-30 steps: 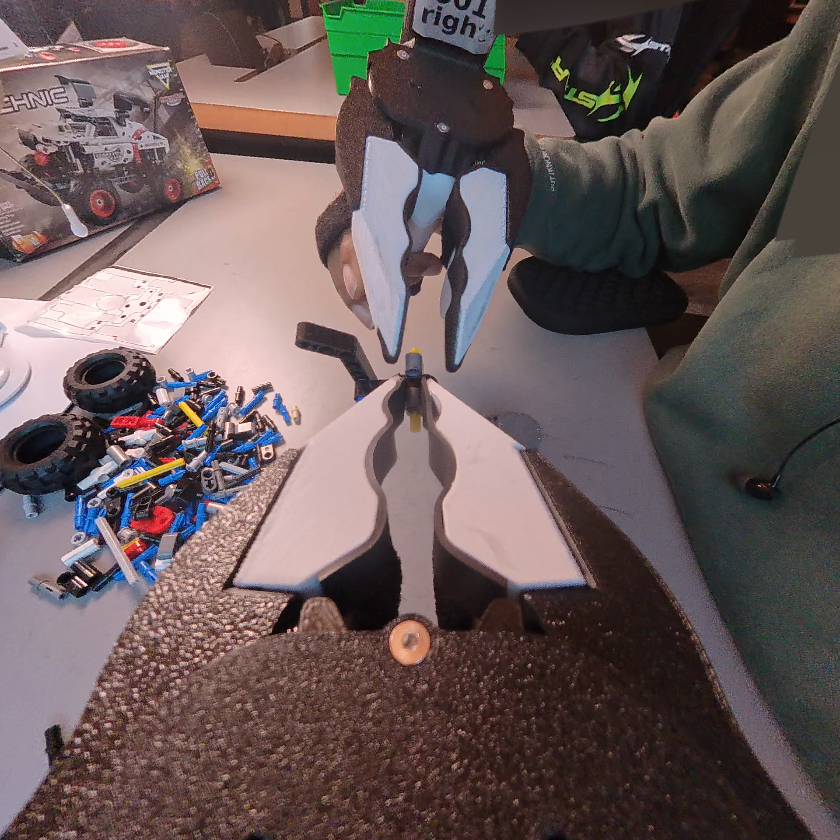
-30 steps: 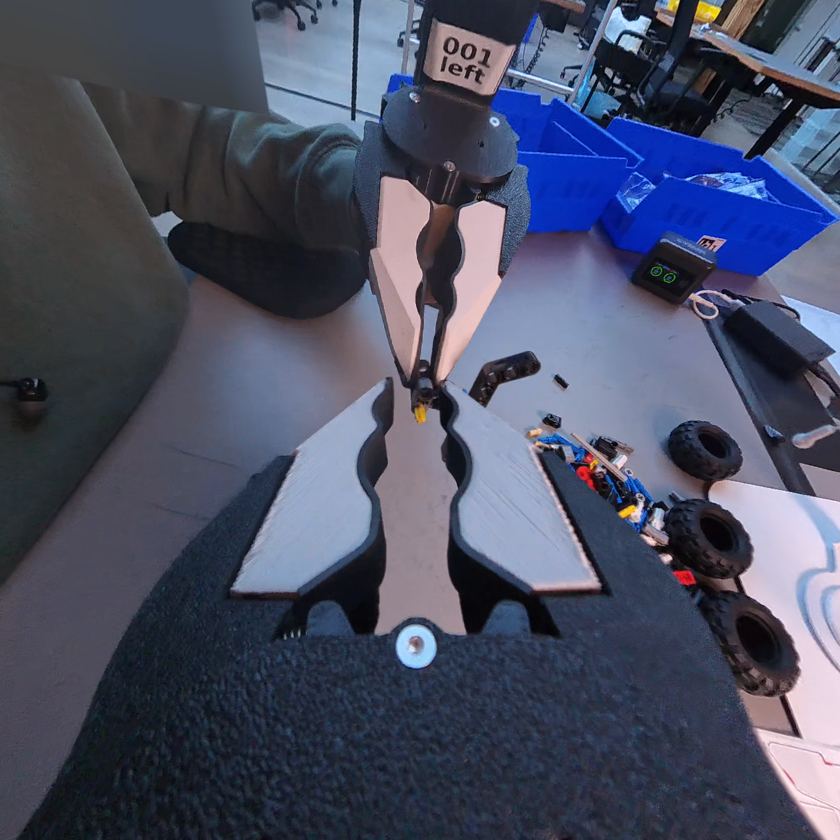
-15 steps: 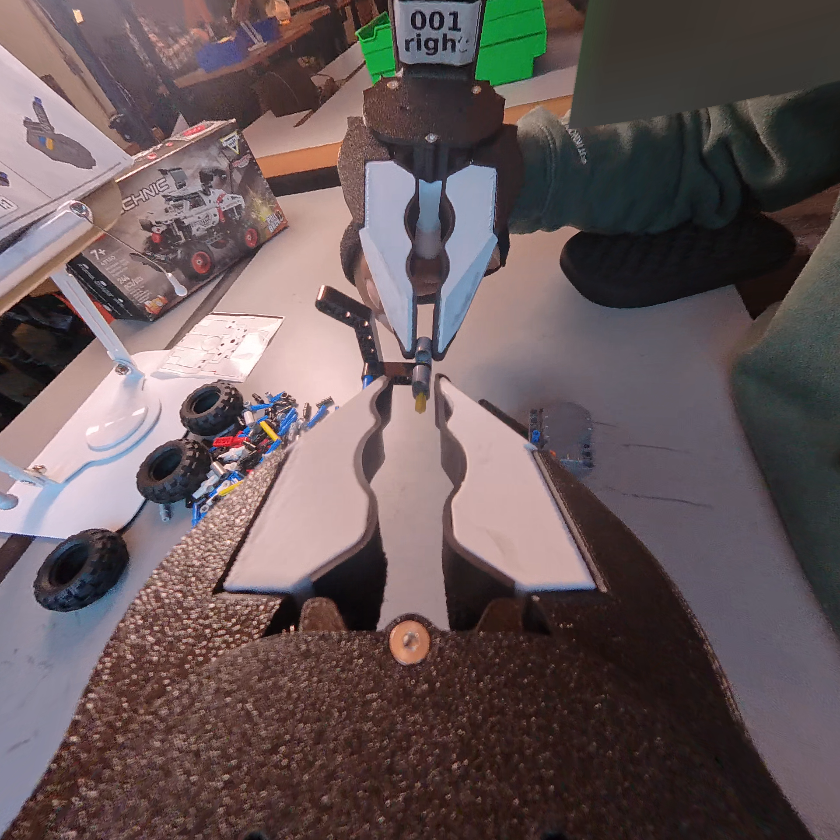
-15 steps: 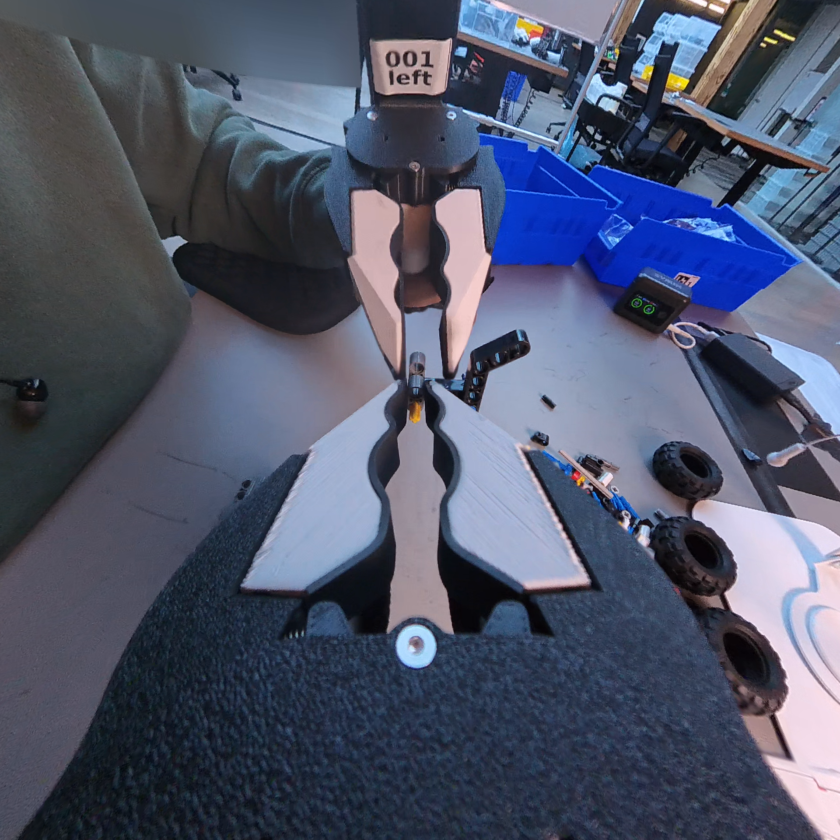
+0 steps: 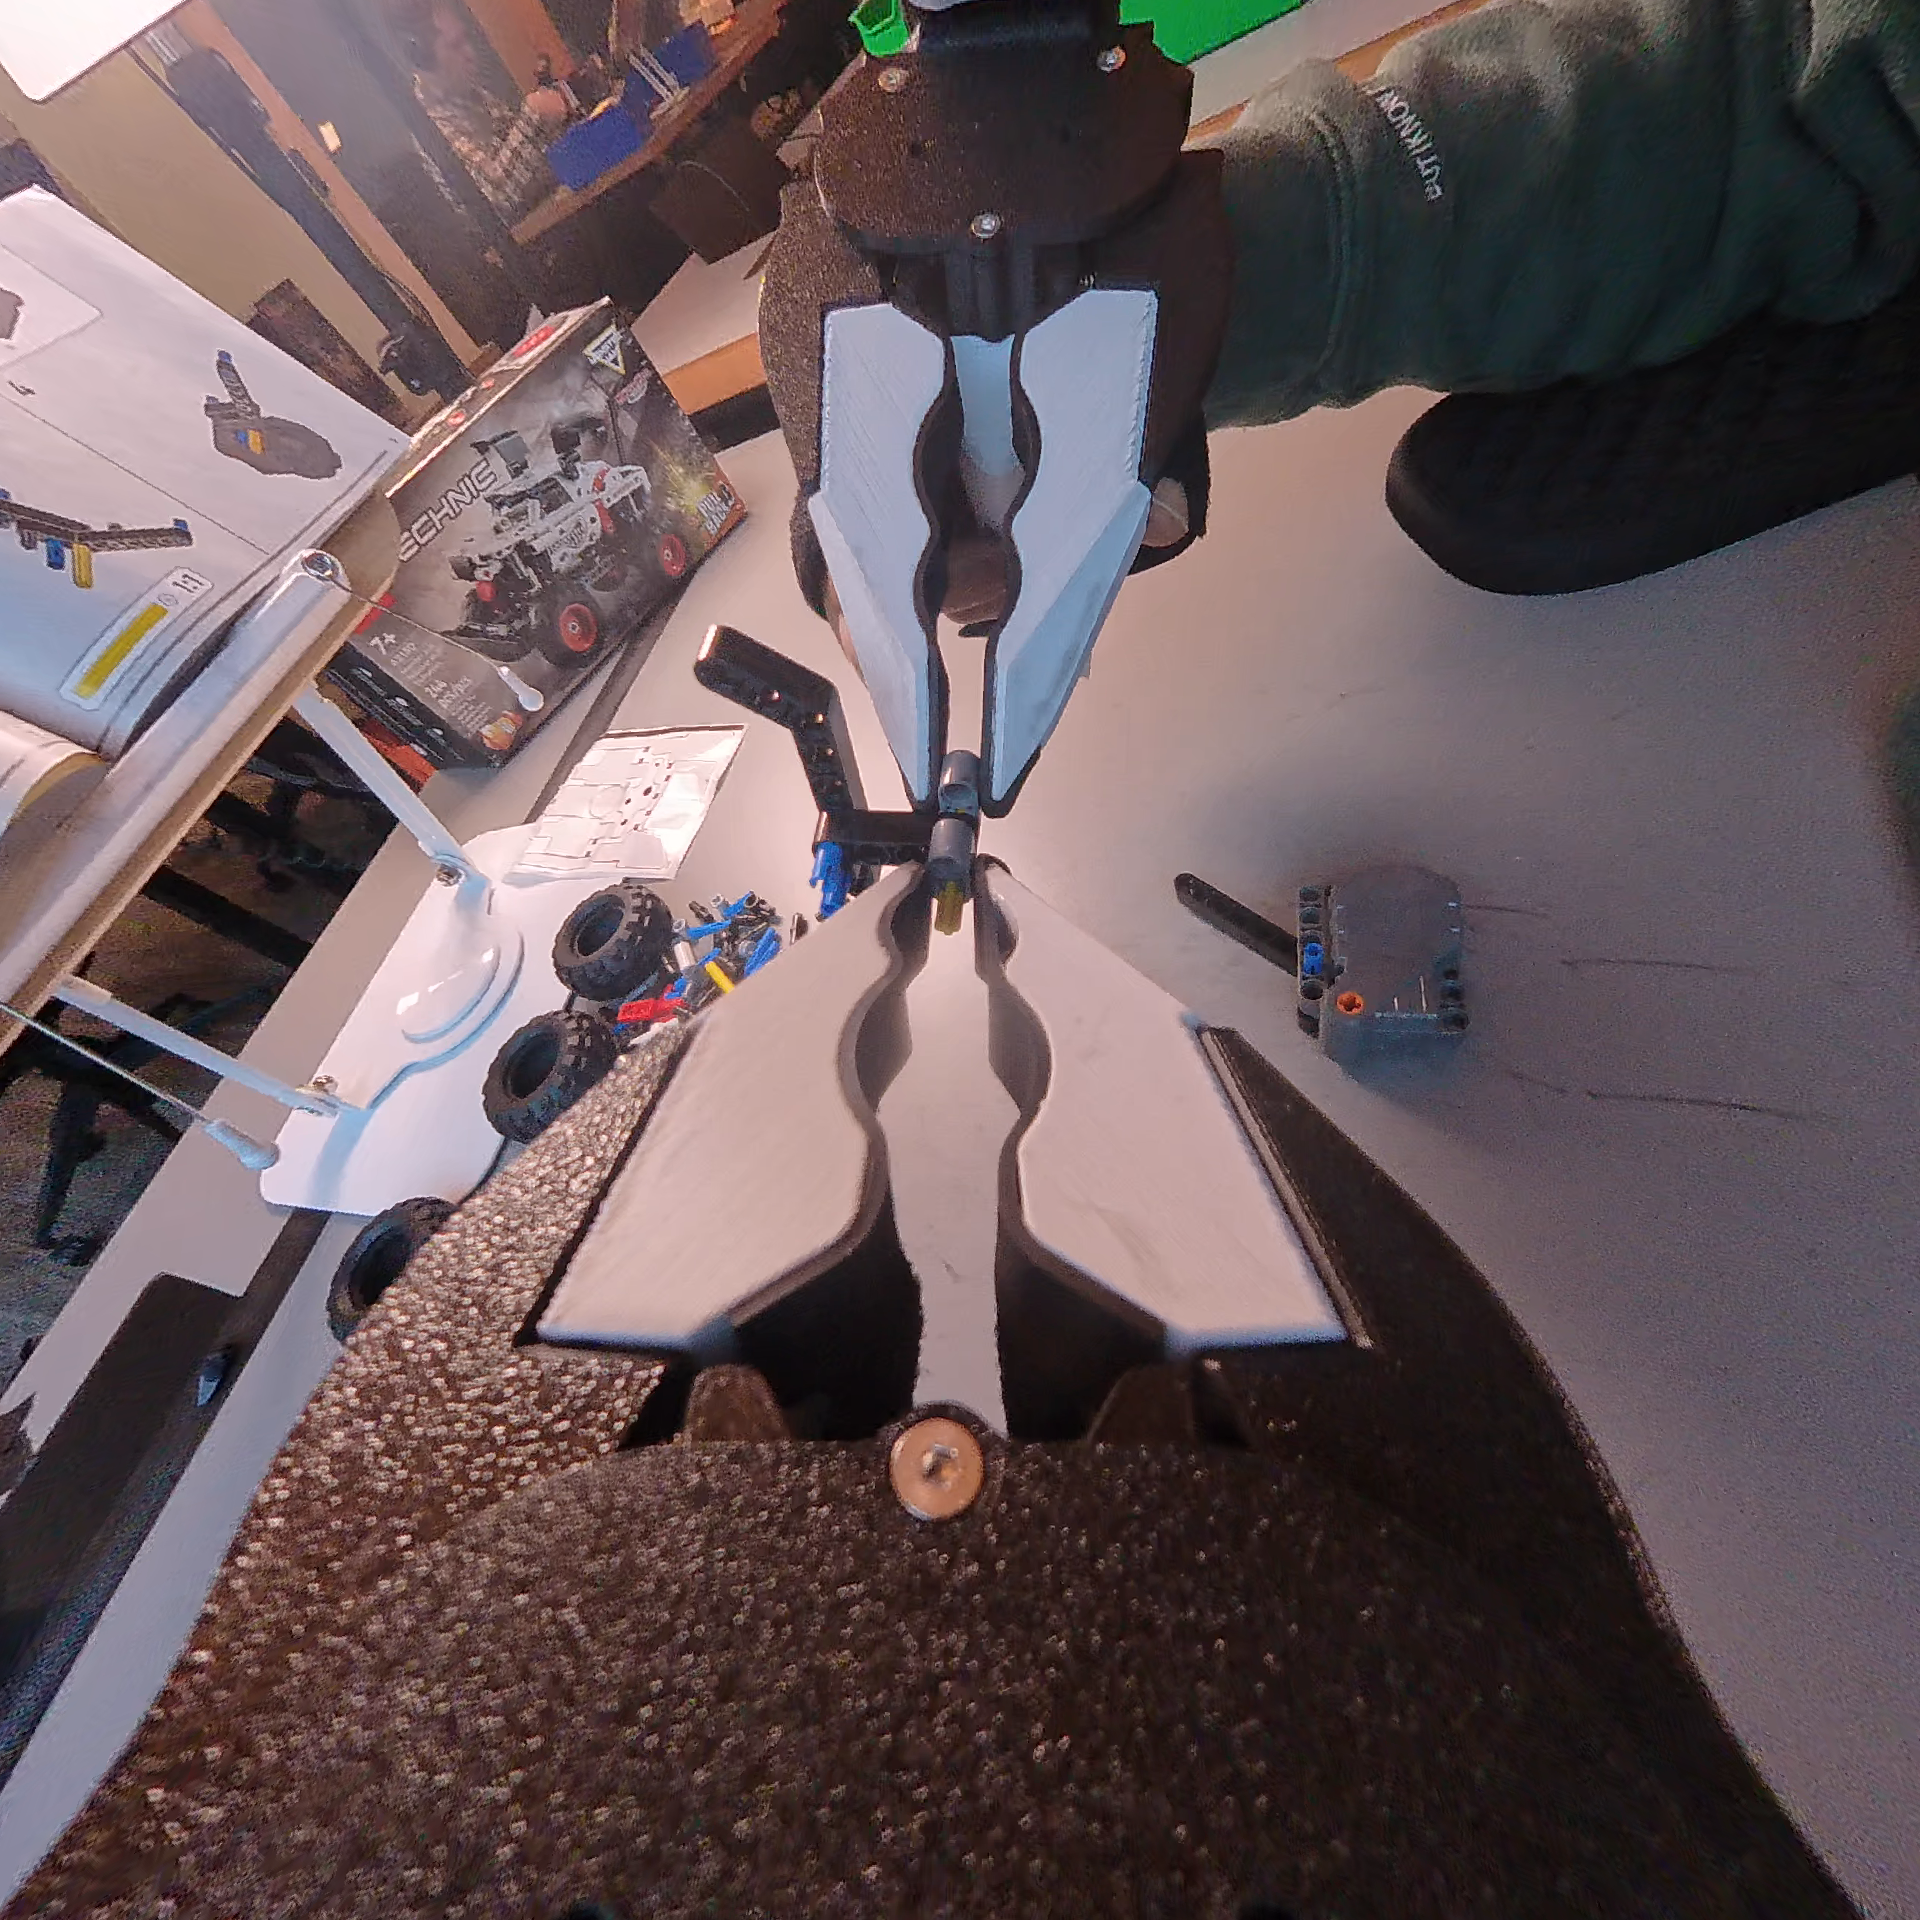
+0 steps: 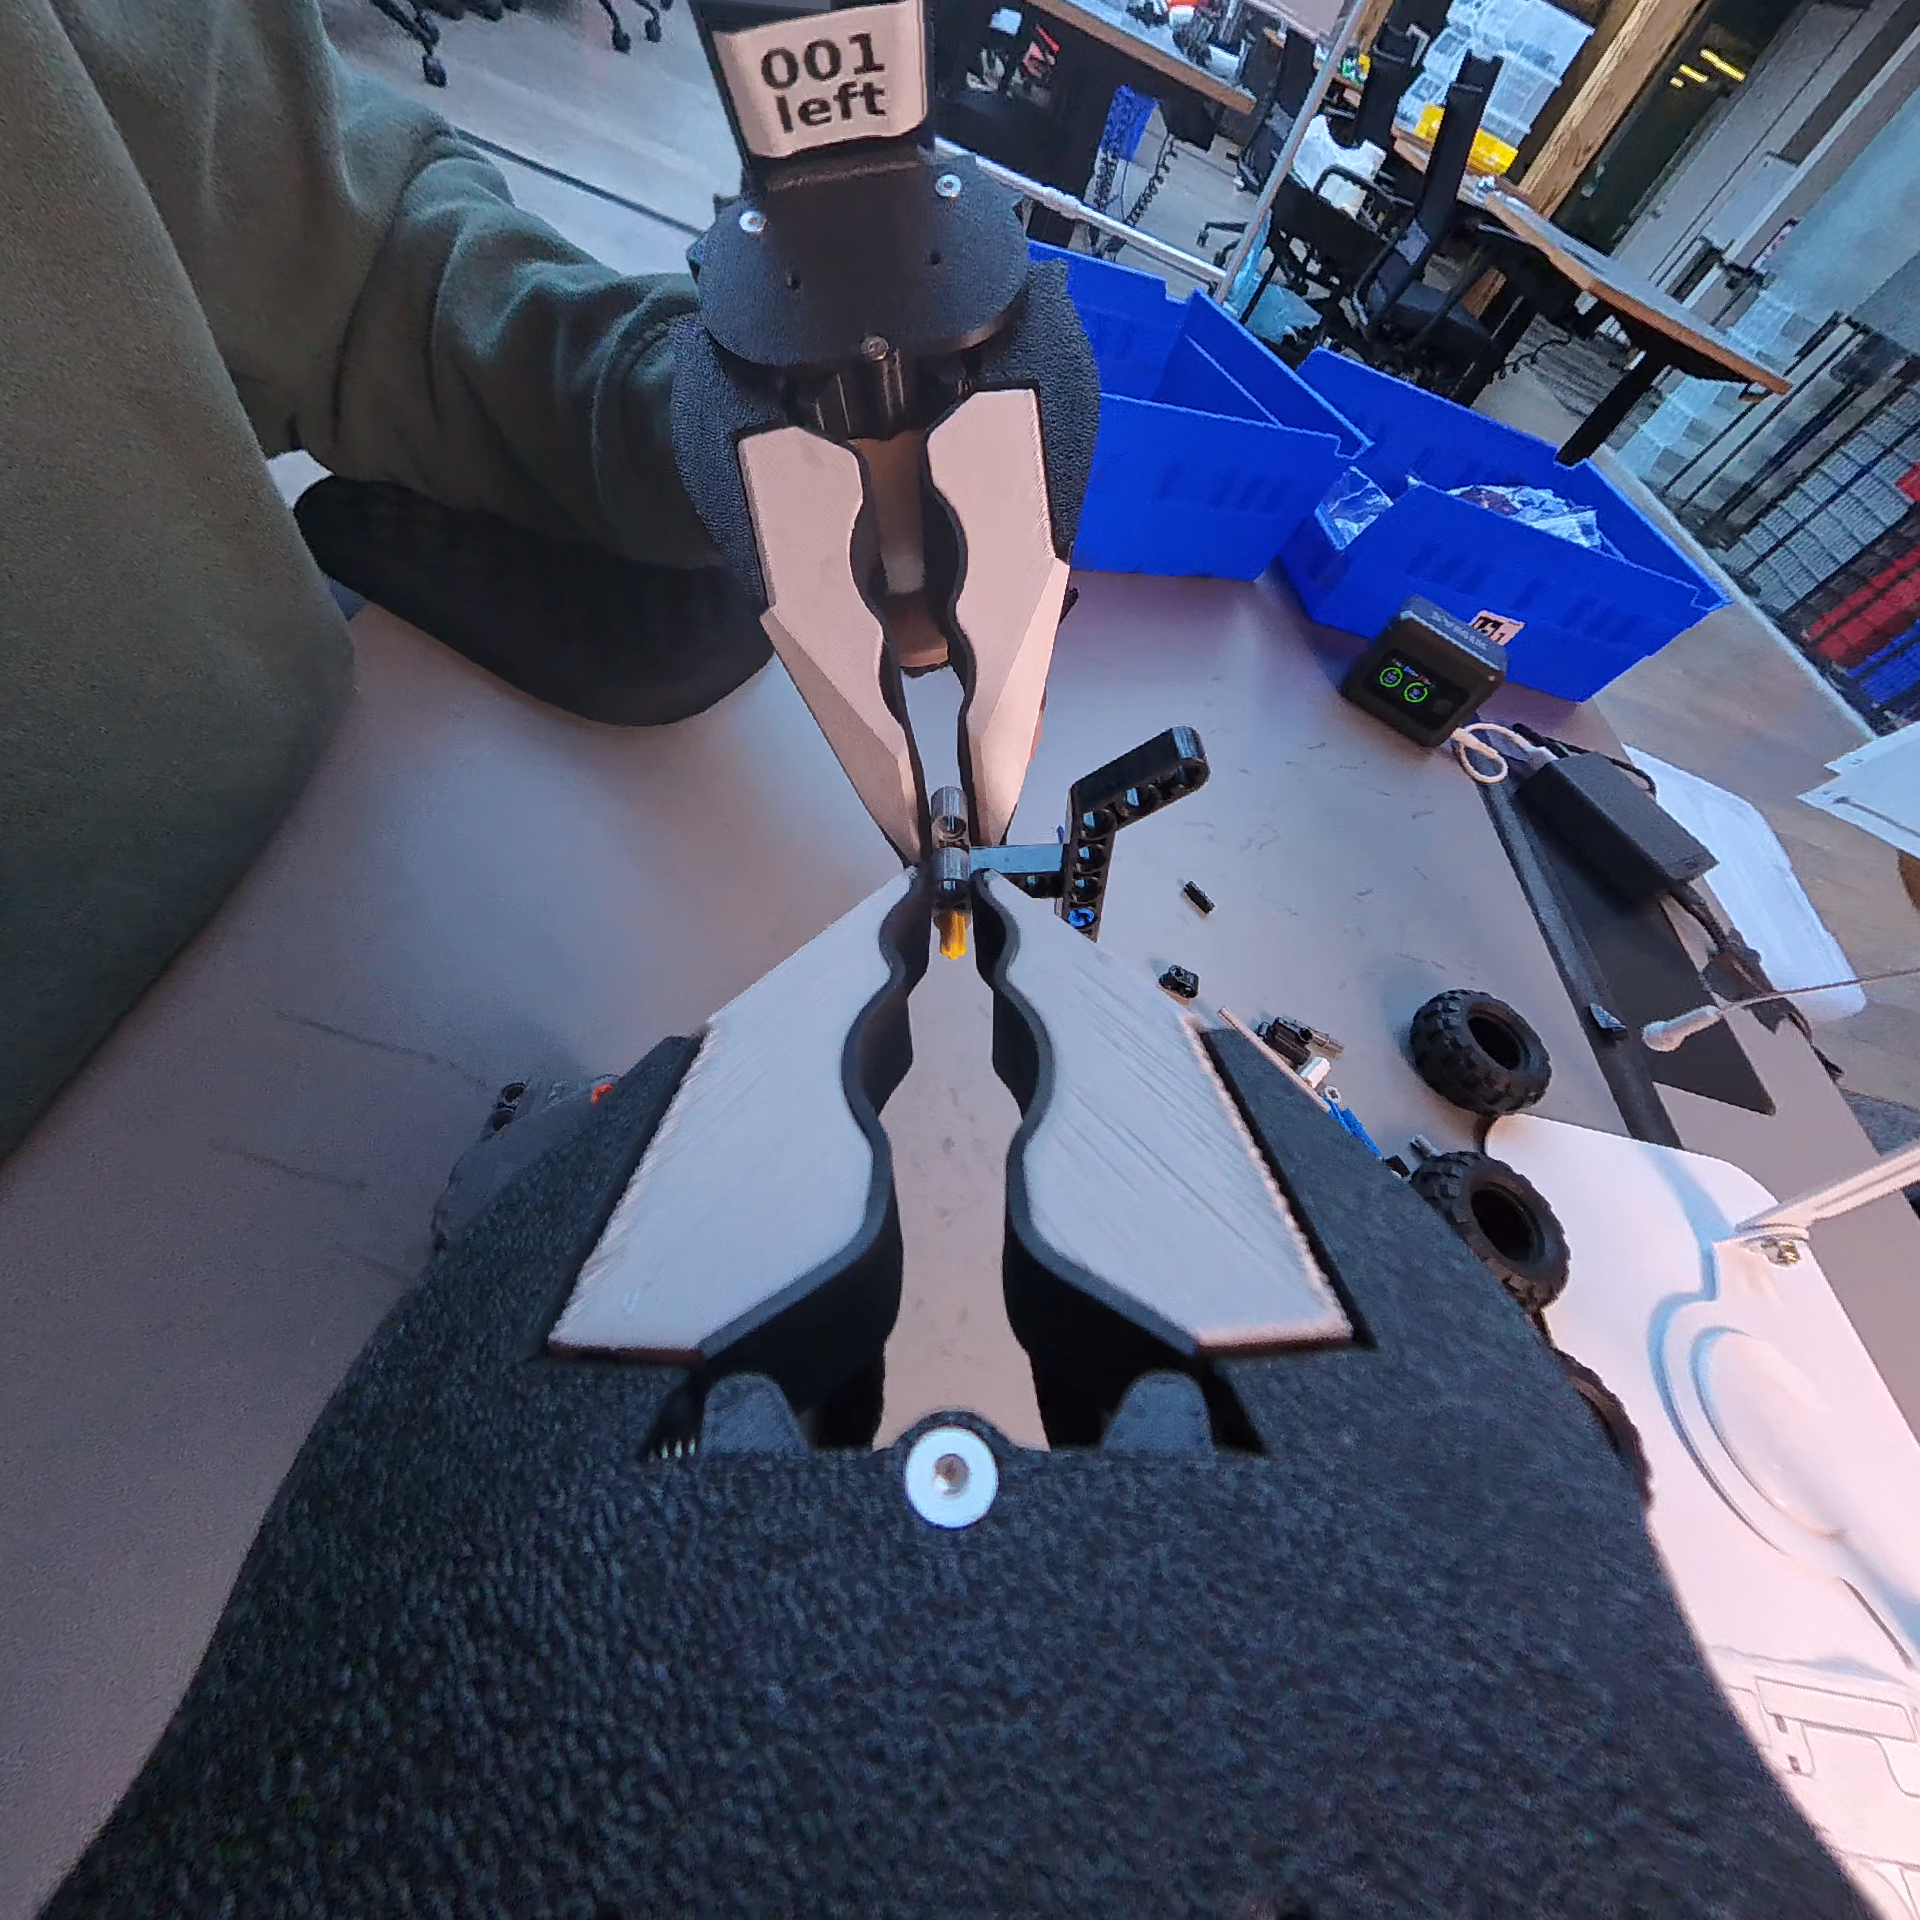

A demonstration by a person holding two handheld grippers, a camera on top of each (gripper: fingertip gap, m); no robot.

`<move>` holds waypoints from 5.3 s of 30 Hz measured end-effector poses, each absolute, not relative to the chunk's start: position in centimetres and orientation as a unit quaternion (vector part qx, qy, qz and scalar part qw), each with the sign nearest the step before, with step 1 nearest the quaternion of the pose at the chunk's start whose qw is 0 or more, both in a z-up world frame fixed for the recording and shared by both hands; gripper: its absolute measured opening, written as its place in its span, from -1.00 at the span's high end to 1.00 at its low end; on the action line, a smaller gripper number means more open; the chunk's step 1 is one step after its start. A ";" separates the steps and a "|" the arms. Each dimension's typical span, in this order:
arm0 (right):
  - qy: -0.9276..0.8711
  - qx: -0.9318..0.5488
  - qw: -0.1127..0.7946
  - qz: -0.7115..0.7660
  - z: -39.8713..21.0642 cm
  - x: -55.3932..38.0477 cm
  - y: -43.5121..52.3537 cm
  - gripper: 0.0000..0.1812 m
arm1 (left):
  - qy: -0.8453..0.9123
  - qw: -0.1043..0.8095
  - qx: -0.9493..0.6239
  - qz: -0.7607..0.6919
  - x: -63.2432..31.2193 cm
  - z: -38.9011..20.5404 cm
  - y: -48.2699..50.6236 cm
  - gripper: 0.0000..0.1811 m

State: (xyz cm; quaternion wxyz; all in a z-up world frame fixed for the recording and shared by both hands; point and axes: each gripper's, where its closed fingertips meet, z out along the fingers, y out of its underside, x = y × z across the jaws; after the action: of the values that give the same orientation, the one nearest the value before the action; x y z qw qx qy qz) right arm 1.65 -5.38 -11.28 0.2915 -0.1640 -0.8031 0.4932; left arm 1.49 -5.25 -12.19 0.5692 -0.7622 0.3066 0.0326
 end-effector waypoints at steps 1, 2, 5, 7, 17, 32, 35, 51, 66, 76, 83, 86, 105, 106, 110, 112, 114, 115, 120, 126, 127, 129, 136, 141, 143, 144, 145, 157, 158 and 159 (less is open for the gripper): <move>-0.805 -0.164 0.294 0.489 -11.3 1.6 -5.3 0.92 | 0.308 0.569 -0.761 0.039 1.5 -12.2 -5.2 0.92; -0.807 -0.164 0.298 0.483 -11.4 1.6 -5.3 0.92 | 0.308 0.569 -0.761 0.043 1.4 -12.2 -5.2 0.93; -0.809 -0.158 0.296 0.482 -11.2 1.8 -5.4 0.93 | 0.308 0.574 -0.758 0.033 1.6 -12.1 -5.3 0.93; -0.815 -0.153 0.291 0.478 -11.5 1.8 -5.4 0.93 | 0.320 0.564 -0.760 0.041 1.6 -12.3 -5.4 0.93; -0.818 -0.194 0.275 0.466 -13.0 2.6 -1.9 0.93 | 0.303 0.566 -0.767 0.010 -0.1 -12.3 -6.3 0.93; -0.839 -0.204 0.258 0.434 -15.6 2.2 -3.4 0.74 | 0.289 0.569 -0.769 -0.041 1.6 -13.9 -5.6 0.92; -0.822 -0.172 0.303 0.451 -13.3 2.3 -4.8 0.88 | 0.289 0.567 -0.770 -0.039 1.9 -14.1 -5.3 0.92; -0.832 -0.006 0.473 0.291 -13.9 1.9 -6.2 0.92 | 0.145 0.507 -0.759 -0.382 3.7 -13.5 -6.2 0.93; -0.826 -0.079 0.380 0.410 -12.7 2.6 -6.6 0.94 | 0.076 0.456 -0.712 -0.528 4.0 -11.9 -6.7 0.93; -0.802 -0.119 0.391 0.435 -9.9 3.4 -3.0 0.95 | 0.040 0.471 -0.723 -0.504 -0.1 -12.9 -7.8 1.00; -0.806 -0.095 0.375 0.448 -11.7 3.1 -5.3 0.94 | 0.060 0.474 -0.685 -0.550 3.2 -11.1 -7.0 0.78; -0.806 -0.081 0.379 0.447 -11.8 3.2 -6.1 0.94 | 0.061 0.474 -0.681 -0.554 4.1 -10.9 -6.7 0.79; -0.815 -0.098 0.353 0.448 -12.0 3.4 -6.0 0.94 | 0.092 0.483 -0.711 -0.502 4.4 -11.5 -6.6 0.94; -0.815 -0.100 0.355 0.446 -11.8 3.4 -5.8 0.94 | 0.091 0.485 -0.711 -0.501 4.1 -11.4 -6.7 0.95; -0.794 -0.137 0.374 0.459 -10.3 3.7 -2.3 0.95 | 0.044 0.508 -0.699 -0.502 0.5 -11.5 -7.7 0.95; -0.794 -0.133 0.373 0.462 -10.5 3.8 -2.9 0.94 | 0.062 0.502 -0.709 -0.492 0.9 -11.7 -7.6 0.94; -0.795 -0.142 0.373 0.457 -10.9 3.4 -2.4 0.94 | 0.067 0.500 -0.718 -0.480 1.0 -11.9 -7.3 0.94; -0.796 -0.149 0.369 0.456 -11.1 3.3 -2.1 0.94 | 0.064 0.503 -0.723 -0.469 0.8 -12.1 -7.1 0.94; -0.852 -0.187 0.340 0.350 -17.7 1.8 -0.9 0.93 | 0.079 0.502 -0.754 -0.416 1.4 -13.3 -6.7 0.93; -0.870 -0.212 0.318 0.312 -20.9 1.0 -0.2 0.75 | 0.066 0.507 -0.741 -0.435 1.7 -13.7 -6.3 0.93; -0.860 -0.214 0.316 0.339 -19.7 1.1 -0.7 0.70 | 0.062 0.508 -0.739 -0.439 1.7 -13.6 -6.3 0.93; -0.837 -0.204 0.319 0.395 -17.0 1.6 -2.0 0.59 | 0.060 0.507 -0.733 -0.449 1.9 -13.6 -6.2 0.93; -0.808 -0.165 0.309 0.475 -13.8 3.0 -6.0 0.84 | 0.073 0.501 -0.730 -0.458 3.3 -13.4 -6.1 0.93; -0.806 -0.167 0.316 0.472 -13.7 2.9 -6.0 0.96 | 0.077 0.502 -0.735 -0.449 3.6 -13.4 -6.0 0.93; -0.806 -0.165 0.317 0.472 -13.7 2.9 -6.0 0.96 | 0.081 0.505 -0.738 -0.439 3.6 -13.4 -6.0 0.93; -0.804 -0.164 0.314 0.477 -13.6 3.0 -6.0 0.96 | 0.087 0.509 -0.739 -0.433 3.7 -13.3 -6.0 0.92; -0.798 -0.164 0.311 0.489 -13.2 3.0 -6.0 0.97 | 0.097 0.514 -0.738 -0.427 3.9 -13.1 -6.1 0.91; -0.802 -0.159 0.292 0.497 -13.8 3.4 -6.2 0.97 | 0.119 0.524 -0.758 -0.369 4.0 -13.4 -6.0 0.93; -0.804 -0.158 0.292 0.492 -13.9 3.4 -6.2 0.96 | 0.123 0.524 -0.761 -0.363 4.0 -13.5 -6.0 0.93; -0.807 -0.157 0.291 0.490 -13.9 3.4 -6.2 0.96 | 0.127 0.523 -0.763 -0.358 4.1 -13.5 -6.0 0.93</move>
State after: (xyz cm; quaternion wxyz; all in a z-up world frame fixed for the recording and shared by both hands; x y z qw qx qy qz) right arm 3.40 -6.20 -13.94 0.2913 -0.1573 -0.8067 0.4895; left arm 4.05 -6.00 -13.53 0.5231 -0.7631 0.1273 -0.3575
